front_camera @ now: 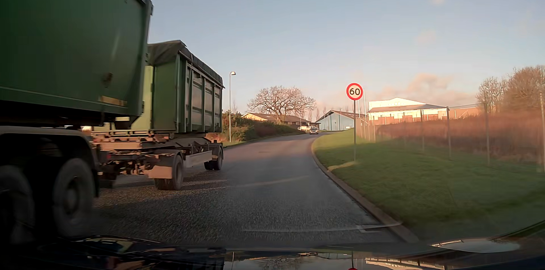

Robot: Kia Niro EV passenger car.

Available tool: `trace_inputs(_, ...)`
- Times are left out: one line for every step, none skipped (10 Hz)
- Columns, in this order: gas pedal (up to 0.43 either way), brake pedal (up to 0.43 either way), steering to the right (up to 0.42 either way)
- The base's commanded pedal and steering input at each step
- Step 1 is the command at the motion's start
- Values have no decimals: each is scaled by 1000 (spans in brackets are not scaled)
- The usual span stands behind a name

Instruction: Follow the waypoints while adhering to traffic rules and regulations

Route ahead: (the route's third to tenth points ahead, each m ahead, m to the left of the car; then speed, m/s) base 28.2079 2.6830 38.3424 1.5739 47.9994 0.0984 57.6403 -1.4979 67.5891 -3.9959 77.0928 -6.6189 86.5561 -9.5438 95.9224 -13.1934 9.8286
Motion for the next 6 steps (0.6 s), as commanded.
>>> trace_inputs(390, 0, 0)
trace_inputs(390, 0, 1)
trace_inputs(390, 0, 1)
trace_inputs(390, 0, 1)
trace_inputs(390, 0, 1)
trace_inputs(390, 0, 1)
